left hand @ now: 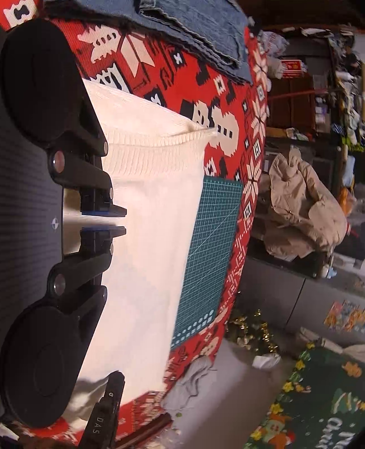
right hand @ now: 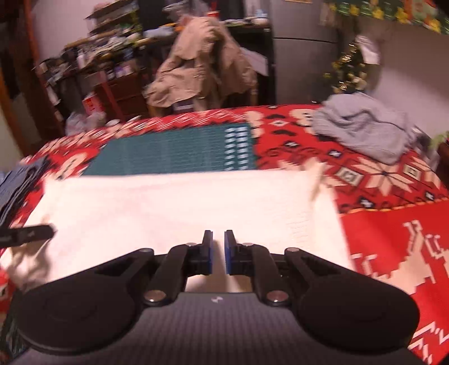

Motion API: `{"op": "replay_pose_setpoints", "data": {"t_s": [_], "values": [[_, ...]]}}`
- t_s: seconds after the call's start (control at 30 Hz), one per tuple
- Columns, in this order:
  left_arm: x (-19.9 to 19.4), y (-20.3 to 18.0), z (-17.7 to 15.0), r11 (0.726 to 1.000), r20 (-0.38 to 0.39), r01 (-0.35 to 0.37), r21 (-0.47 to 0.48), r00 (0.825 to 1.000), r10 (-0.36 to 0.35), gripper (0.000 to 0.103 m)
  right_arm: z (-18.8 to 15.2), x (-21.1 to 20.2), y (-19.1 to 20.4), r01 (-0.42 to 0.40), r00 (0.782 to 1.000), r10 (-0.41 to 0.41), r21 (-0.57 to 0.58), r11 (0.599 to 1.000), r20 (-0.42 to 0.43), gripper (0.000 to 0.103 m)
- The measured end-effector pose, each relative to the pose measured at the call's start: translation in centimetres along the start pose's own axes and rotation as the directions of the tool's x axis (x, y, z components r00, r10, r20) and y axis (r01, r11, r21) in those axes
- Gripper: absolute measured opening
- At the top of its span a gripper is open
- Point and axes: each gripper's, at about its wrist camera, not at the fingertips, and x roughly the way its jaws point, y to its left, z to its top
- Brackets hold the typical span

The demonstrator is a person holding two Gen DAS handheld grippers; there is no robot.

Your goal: Fold clothes

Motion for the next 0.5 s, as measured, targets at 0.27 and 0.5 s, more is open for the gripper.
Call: {"op": "replay_pose_setpoints", "data": {"t_s": [0.27,0.5], "values": [[-2.0,3.1,-0.9,0.999,-0.009,0.009,-0.042,1.000,-0.009,0.002,-1.2,-1.8,-2.9,0.067,0.998,-0.066,0.040,0.997,-0.017,0.006],[-2.9,3.2,-1.4,0.999,-0.017,0.010,-0.047,1.000,-0.011,0.003,-1.8,-3.3,-4.3,0.086,0.996,-0.085,0.057,0.995,-0.028,0.010]]}}
